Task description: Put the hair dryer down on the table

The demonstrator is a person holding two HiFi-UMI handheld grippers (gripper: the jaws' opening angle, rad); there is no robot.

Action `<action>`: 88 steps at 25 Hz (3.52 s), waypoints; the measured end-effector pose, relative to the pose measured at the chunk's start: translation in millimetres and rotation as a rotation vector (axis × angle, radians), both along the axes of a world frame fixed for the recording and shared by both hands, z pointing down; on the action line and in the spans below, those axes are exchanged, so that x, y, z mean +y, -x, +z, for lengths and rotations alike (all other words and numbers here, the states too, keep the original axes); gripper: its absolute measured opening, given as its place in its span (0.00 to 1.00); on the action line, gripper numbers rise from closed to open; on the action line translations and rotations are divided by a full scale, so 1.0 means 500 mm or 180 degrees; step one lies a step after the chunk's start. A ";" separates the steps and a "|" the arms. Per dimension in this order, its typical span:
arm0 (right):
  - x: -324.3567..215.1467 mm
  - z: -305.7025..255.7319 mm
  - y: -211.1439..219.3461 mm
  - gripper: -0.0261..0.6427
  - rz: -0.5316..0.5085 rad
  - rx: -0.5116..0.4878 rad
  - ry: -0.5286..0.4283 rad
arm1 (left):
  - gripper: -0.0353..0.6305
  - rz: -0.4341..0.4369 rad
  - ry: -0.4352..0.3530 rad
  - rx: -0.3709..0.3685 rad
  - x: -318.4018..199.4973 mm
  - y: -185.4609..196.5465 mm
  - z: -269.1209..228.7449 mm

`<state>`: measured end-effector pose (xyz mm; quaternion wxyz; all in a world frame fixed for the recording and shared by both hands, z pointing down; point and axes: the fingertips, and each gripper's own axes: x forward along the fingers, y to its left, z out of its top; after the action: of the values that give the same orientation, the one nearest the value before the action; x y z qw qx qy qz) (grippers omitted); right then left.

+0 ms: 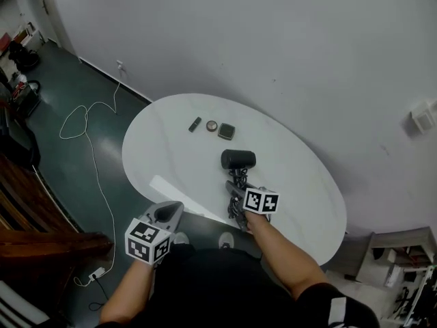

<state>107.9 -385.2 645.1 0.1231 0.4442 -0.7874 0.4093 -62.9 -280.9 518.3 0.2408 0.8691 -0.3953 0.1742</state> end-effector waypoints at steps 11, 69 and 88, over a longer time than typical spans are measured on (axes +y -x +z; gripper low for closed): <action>-0.112 0.078 0.076 0.33 0.0037 0.0330 0.0192 | 0.08 -0.0374 0.0056 -0.0068 0.048 0.058 0.001; 0.085 -0.270 0.045 0.08 -0.0247 -0.0703 -0.0758 | 0.08 0.0353 -0.0124 0.0164 -0.041 -0.076 -0.046; 0.162 -0.357 -0.059 0.05 0.0012 -0.0598 -0.1216 | 0.08 0.0719 -0.0319 0.0172 -0.054 -0.132 -0.086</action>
<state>137.2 -304.3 466.6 -0.0380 0.4209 -0.8578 0.2925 3.1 -307.9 475.3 0.1864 0.9235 -0.2965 0.1568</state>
